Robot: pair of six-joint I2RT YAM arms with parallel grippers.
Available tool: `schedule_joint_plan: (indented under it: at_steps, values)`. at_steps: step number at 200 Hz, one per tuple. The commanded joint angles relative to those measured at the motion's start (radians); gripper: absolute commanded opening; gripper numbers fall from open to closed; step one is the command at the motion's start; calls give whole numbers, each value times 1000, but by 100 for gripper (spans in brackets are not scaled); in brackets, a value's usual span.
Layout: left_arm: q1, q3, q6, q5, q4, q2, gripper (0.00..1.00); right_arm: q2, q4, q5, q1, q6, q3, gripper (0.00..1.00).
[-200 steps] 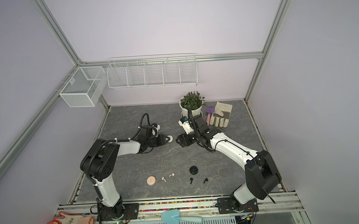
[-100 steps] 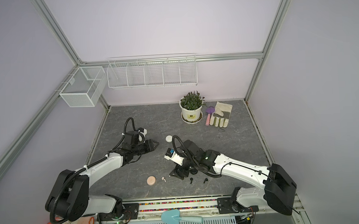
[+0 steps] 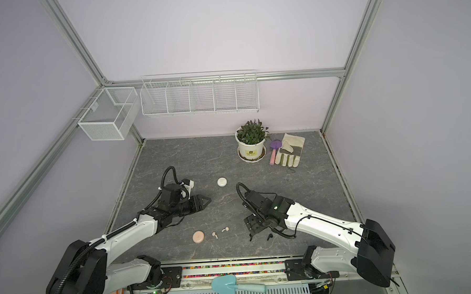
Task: Insert wireless bluetooth earbuds into charging case
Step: Pick up the charging case from the bottom-center of the table.
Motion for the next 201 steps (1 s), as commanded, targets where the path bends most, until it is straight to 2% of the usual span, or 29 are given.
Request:
schedule_joint_plan:
  at_steps: [1,69,110,160,201]
  values:
    - [-20,27,-9,64,92,30,62,27,-48,24,-2,94,-18,84]
    - [-32,30,-17,127,161,97,62,212,91,-16,-36,4,10,84]
    - [-32,47,-13,140,168,126,62,275,177,-50,-75,-24,13,79]
    - [-32,52,-20,144,187,154,62,342,200,-55,-77,-29,18,74]
    - [-32,59,-23,148,195,165,62,358,211,-53,-82,-28,7,67]
